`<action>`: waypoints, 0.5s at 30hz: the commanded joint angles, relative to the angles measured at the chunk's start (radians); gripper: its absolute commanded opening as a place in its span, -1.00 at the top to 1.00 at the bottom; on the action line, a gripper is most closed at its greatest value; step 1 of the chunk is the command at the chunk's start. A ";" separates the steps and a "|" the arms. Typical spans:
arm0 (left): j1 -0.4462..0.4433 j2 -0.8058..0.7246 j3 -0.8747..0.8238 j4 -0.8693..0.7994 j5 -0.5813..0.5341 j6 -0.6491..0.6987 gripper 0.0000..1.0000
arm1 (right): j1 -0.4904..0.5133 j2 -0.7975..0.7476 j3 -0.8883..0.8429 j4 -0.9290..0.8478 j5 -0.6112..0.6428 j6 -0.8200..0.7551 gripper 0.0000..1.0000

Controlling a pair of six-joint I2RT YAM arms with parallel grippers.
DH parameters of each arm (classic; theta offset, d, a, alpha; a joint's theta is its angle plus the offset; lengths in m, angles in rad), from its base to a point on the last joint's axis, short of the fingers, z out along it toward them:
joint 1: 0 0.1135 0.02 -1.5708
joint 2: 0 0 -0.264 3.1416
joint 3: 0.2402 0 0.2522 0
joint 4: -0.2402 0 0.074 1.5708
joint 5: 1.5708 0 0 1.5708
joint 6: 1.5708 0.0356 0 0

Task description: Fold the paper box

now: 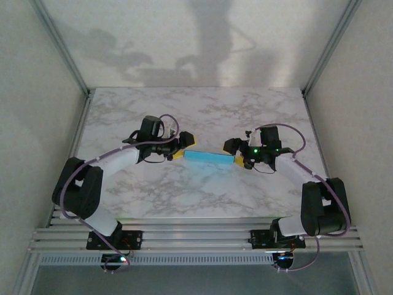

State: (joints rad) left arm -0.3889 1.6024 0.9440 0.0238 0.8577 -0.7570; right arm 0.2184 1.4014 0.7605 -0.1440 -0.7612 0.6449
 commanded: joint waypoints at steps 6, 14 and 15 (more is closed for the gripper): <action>0.005 0.024 0.047 -0.006 0.051 -0.021 -0.99 | -0.003 0.008 0.008 0.039 -0.058 0.021 -0.99; 0.010 0.034 0.086 -0.021 0.055 -0.025 -0.99 | -0.006 0.009 0.031 0.032 -0.068 0.024 -0.98; 0.010 0.034 0.088 -0.024 0.053 -0.025 -0.99 | -0.006 0.009 0.032 0.028 -0.067 0.022 -0.99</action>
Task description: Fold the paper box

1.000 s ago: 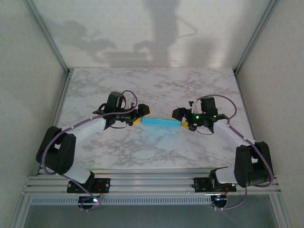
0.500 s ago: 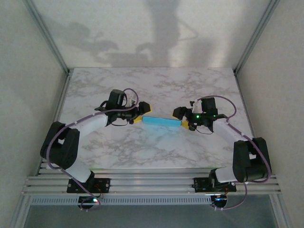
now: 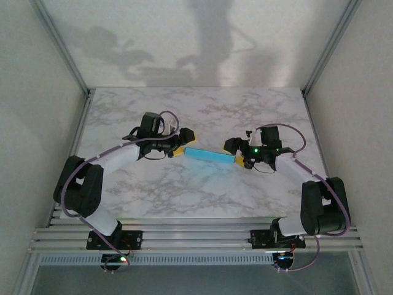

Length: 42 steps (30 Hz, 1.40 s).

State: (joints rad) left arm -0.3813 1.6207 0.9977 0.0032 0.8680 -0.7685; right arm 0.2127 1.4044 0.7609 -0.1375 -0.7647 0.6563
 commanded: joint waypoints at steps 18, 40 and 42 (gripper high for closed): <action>0.016 0.054 0.059 -0.008 0.040 -0.017 -0.99 | -0.020 0.021 0.076 0.010 -0.076 0.011 -0.99; 0.026 0.162 0.188 -0.061 0.035 0.003 -0.99 | -0.062 0.109 0.124 0.034 -0.091 0.032 -0.99; 0.028 0.173 0.198 -0.062 0.036 0.005 -0.99 | -0.068 0.124 0.128 0.039 -0.097 0.033 -0.99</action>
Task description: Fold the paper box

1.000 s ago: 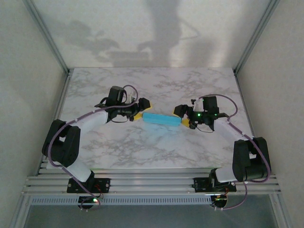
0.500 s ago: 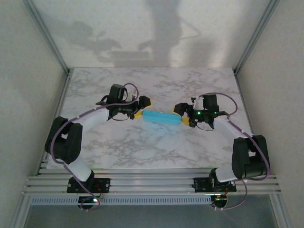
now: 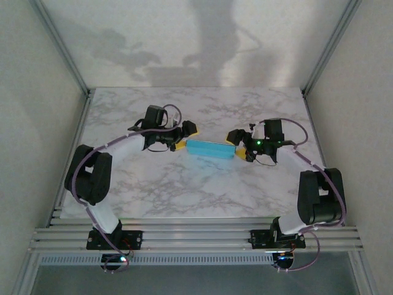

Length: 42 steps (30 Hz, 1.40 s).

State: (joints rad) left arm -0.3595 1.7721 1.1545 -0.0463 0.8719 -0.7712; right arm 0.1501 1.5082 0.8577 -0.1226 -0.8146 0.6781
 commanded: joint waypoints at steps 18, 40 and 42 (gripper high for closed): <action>0.028 0.111 0.155 -0.067 0.036 0.031 -0.99 | -0.040 0.102 0.119 -0.008 -0.041 -0.014 -0.99; 0.065 0.086 0.226 -0.167 -0.009 0.108 -0.99 | -0.056 0.091 0.176 -0.122 -0.017 -0.137 -0.98; 0.073 0.062 0.231 -0.191 -0.021 0.133 -0.99 | -0.057 0.062 0.184 -0.176 0.016 -0.198 -0.98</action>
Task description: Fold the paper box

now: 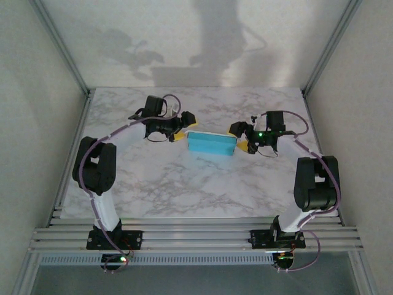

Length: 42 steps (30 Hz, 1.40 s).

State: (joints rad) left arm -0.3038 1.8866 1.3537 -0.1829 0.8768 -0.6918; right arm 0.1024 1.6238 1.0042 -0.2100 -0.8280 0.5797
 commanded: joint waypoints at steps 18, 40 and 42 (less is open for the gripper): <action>0.030 -0.147 0.156 -0.450 -0.196 0.658 -0.52 | 0.027 -0.338 0.032 -0.345 0.343 -0.486 -0.17; -0.072 0.047 0.382 -0.629 -0.312 0.838 0.11 | 0.184 -0.166 0.228 -0.460 0.623 -0.631 0.39; -0.076 0.060 0.401 -0.643 -0.312 0.846 0.13 | 0.185 -0.150 0.246 -0.468 0.623 -0.639 0.39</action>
State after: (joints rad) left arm -0.3714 1.9236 1.7042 -0.7753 0.5888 0.1135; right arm 0.2802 1.4567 1.2026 -0.6456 -0.2420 -0.0242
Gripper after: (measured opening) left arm 0.444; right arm 0.306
